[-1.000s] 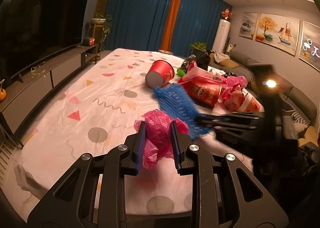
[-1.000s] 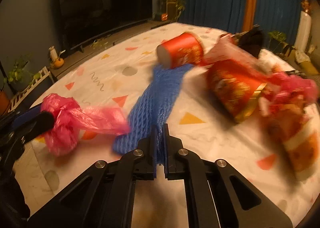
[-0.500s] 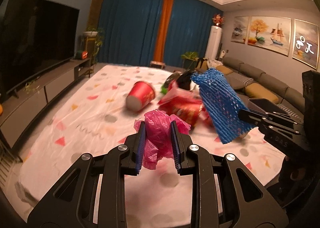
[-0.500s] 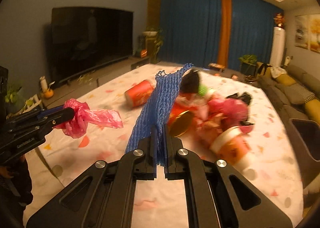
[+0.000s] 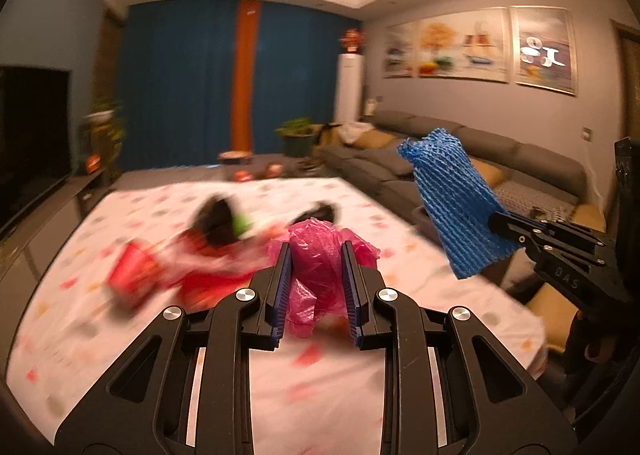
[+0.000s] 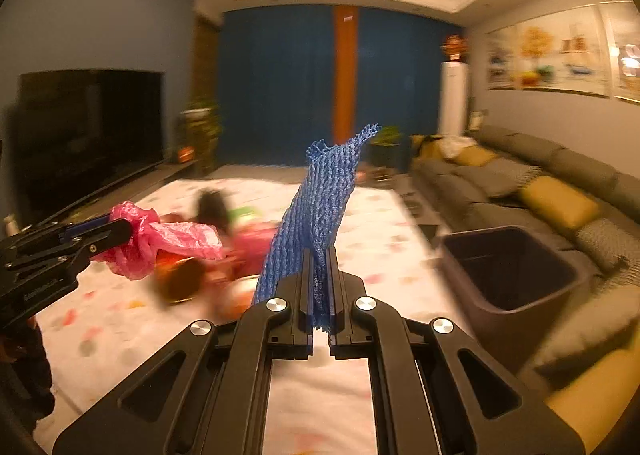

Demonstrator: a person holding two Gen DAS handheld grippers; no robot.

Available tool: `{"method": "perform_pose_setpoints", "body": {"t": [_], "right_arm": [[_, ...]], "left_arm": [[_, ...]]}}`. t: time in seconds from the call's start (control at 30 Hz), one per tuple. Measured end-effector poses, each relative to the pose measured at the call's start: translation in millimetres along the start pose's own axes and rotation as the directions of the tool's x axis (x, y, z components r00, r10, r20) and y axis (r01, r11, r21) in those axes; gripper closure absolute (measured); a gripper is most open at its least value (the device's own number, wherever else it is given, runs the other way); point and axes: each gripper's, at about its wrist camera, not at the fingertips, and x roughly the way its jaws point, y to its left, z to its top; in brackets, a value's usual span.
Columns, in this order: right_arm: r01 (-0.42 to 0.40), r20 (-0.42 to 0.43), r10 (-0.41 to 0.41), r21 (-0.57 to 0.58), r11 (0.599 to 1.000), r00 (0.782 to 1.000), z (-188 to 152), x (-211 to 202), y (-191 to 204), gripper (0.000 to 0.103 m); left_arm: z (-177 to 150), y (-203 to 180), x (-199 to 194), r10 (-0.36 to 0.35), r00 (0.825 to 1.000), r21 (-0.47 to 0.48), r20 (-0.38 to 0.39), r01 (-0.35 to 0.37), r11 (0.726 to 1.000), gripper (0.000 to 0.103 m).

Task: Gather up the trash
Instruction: 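Carry both items to the grey bin and open both grippers over it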

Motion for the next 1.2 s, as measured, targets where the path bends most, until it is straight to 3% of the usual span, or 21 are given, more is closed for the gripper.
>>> {"method": "perform_pose_setpoints", "body": {"t": [0.23,0.43,0.6,0.83,1.2], "right_arm": [[0.204,0.034,-0.206,0.053,0.978,0.978,8,11,-89,0.097],[0.287,0.031,-0.291,0.098,0.953,0.956,6,32,-144,0.097],[0.321,0.006,-0.324,0.113,0.94,0.946,0,49,-175,0.097],[0.356,-0.032,-0.355,0.129,0.925,0.934,-8,60,-190,0.097],[0.371,-0.077,-0.363,0.156,0.916,0.929,-16,77,-206,0.097]], "left_arm": [[39,-84,77,-0.141,0.99,0.05,0.023,0.14,0.989,0.08],[53,-130,145,-0.214,0.977,0.06,0.016,0.212,0.975,0.08],[54,-153,195,-0.251,0.968,0.054,-0.007,0.251,0.967,0.08],[52,-185,248,-0.299,0.952,0.034,-0.059,0.302,0.953,0.079],[45,-211,280,-0.35,0.932,0.032,-0.098,0.354,0.935,0.079]]}}
